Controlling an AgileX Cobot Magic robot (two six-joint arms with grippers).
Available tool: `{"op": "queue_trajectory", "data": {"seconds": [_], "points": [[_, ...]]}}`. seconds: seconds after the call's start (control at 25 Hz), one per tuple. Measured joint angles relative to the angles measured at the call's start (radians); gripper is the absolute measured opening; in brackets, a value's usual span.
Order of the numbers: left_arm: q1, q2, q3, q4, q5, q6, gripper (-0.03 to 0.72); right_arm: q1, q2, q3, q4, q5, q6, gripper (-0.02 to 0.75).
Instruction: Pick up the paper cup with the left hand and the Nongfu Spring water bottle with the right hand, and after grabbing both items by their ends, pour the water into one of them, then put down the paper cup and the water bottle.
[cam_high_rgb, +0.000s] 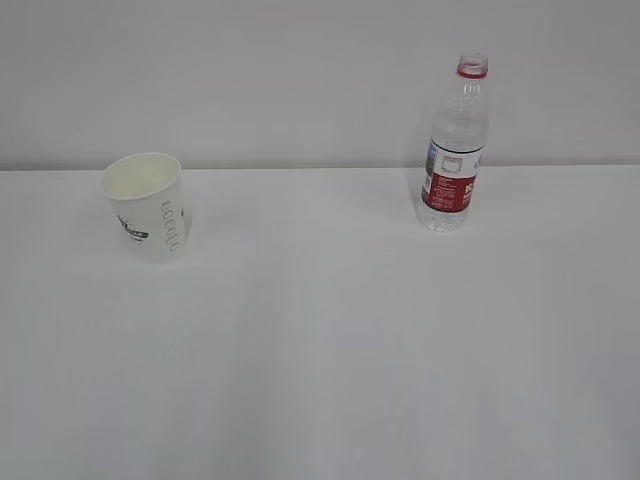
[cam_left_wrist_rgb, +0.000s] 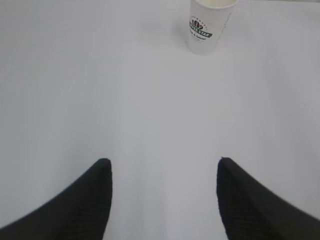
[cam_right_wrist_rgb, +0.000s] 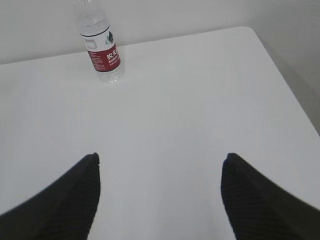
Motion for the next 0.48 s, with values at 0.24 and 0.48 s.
{"op": "queue_trajectory", "data": {"seconds": [0.24,0.48], "points": [[0.000,0.067,0.000,0.000,-0.004,0.000,0.477,0.000,0.085,-0.011,0.004,-0.055,0.000,0.569],[0.000,0.141,-0.005,0.000,-0.035,0.000,0.475,0.000,0.141,-0.011,0.007,-0.130,0.000,0.568]]}}
